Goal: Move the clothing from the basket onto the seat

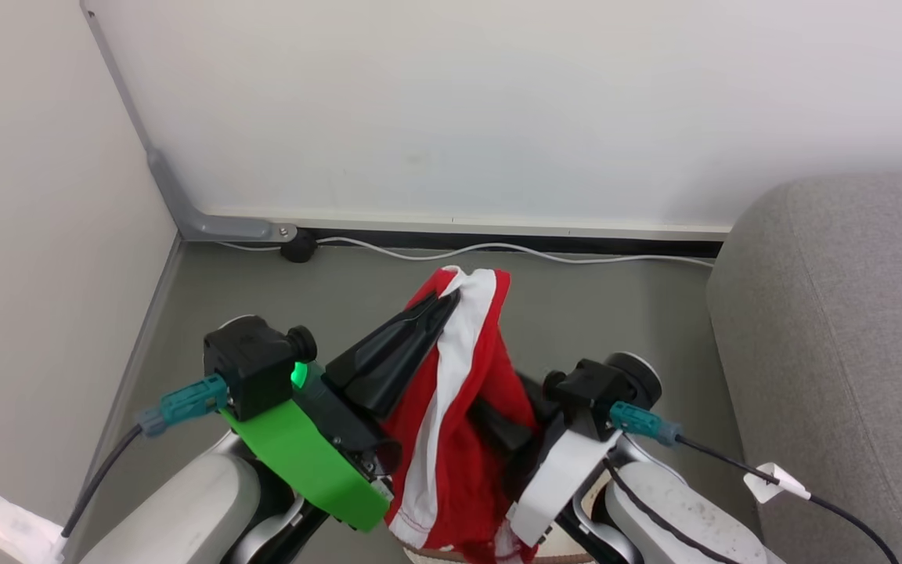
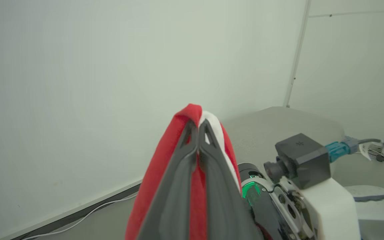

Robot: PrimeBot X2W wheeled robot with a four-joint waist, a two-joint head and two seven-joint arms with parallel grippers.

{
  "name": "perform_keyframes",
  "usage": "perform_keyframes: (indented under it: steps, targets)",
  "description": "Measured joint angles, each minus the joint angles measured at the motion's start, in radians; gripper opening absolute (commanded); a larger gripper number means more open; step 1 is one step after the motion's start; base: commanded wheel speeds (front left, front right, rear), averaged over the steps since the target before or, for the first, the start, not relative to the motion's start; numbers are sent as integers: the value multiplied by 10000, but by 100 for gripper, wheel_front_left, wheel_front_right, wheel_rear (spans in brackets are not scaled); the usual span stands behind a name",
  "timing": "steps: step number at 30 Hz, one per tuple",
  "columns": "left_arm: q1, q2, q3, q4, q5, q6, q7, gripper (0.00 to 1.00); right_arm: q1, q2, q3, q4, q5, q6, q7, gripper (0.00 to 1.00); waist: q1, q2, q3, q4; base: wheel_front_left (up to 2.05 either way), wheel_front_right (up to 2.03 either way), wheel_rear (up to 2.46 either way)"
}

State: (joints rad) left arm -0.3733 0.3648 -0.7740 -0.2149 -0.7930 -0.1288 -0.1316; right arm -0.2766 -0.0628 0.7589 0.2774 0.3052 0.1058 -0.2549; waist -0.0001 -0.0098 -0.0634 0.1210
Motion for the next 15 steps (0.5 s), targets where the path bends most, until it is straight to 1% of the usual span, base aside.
perform_keyframes:
  steps: [2, 8, 9, 10, 11, 12, 13, 14, 15]
  targets:
    - [77, 44, 27, -82, 0, 42, 75, 0, 91, 8, 90, 15, 109, 27, 0, 0, 0, 0, -134, 5, 0, 0, 0]
    - [516, 313, 305, -293, 0, 518, 163, 0, 98, 13, 278, -4, 405, 82, 2, 0, 0, 0, -263, -149, 0, 0, 0]
    - [552, 314, 336, -337, 0, 573, 163, 6, 98, 10, 253, -23, 420, 82, 2, 0, 0, 0, -260, -195, 0, 0, 0]
    - [577, 322, 357, -364, 13, 627, 163, 26, 95, 10, 226, -23, 439, 82, 2, 0, 0, 0, -257, -240, 0, 0, 0]
    - [608, 351, 395, -385, 48, 692, 163, 42, 92, 10, 205, -31, 435, 82, 2, 0, 0, 0, -252, -285, 0, 0, 0]
    - [660, 389, 468, -405, 56, 782, 163, 56, 90, 8, 161, -65, 437, 82, 2, 0, 0, 0, -245, -335, 0, 0, 0]
    - [730, 420, 562, -422, 54, 869, 159, 83, 81, 8, 109, -107, 453, 81, 2, 0, 0, -1, -236, -385, 0, 0, 0]
    - [805, 476, 619, -428, 56, 940, 150, 100, 62, 12, 56, -138, 466, 79, 2, 0, 0, 0, -222, -439, 0, 0, 0]
    - [876, 543, 663, -433, 58, 984, 148, 100, 41, 8, 8, -169, 464, 75, 2, 0, 0, -1, -207, -496, 0, 0, 0]
